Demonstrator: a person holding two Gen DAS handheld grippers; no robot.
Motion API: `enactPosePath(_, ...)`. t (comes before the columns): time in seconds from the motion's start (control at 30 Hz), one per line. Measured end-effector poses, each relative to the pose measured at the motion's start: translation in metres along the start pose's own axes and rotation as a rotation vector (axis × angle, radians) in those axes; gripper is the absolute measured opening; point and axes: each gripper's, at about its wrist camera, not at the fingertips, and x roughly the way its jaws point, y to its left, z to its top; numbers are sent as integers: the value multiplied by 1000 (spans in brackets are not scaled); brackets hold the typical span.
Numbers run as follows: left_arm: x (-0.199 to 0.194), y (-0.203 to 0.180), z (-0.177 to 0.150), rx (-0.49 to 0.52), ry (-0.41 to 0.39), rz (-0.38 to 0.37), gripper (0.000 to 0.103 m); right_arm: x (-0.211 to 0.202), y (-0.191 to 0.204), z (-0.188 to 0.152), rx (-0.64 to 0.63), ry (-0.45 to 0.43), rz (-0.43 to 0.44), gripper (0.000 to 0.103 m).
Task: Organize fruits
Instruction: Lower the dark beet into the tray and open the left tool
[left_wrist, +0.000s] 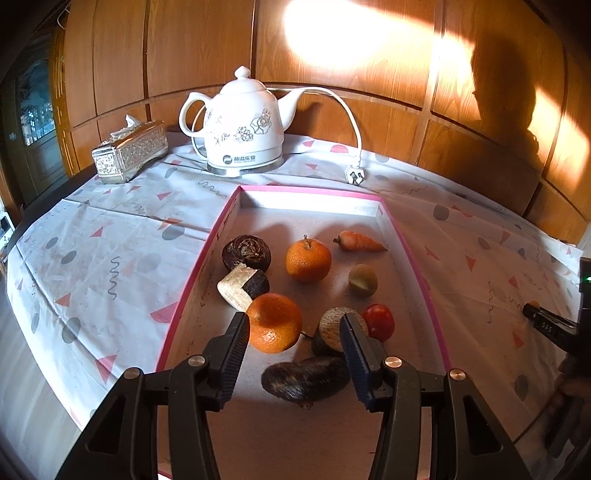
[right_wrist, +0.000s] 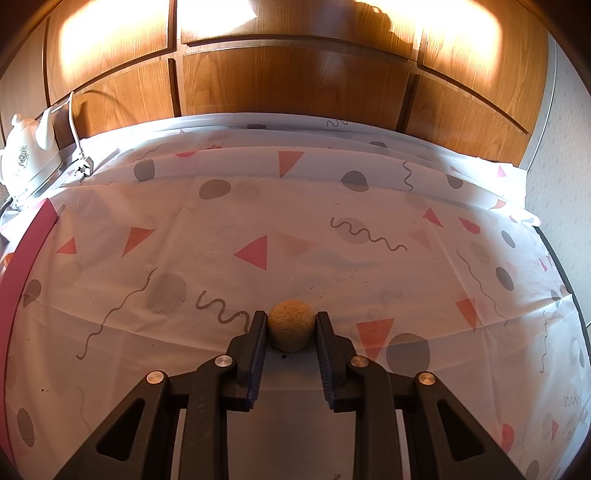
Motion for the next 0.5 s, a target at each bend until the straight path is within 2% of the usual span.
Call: enactPosePath(0.5, -14, 0, -2, 4, -20, -25, 51, -6, 8, 0, -18, 17, 20, 25)
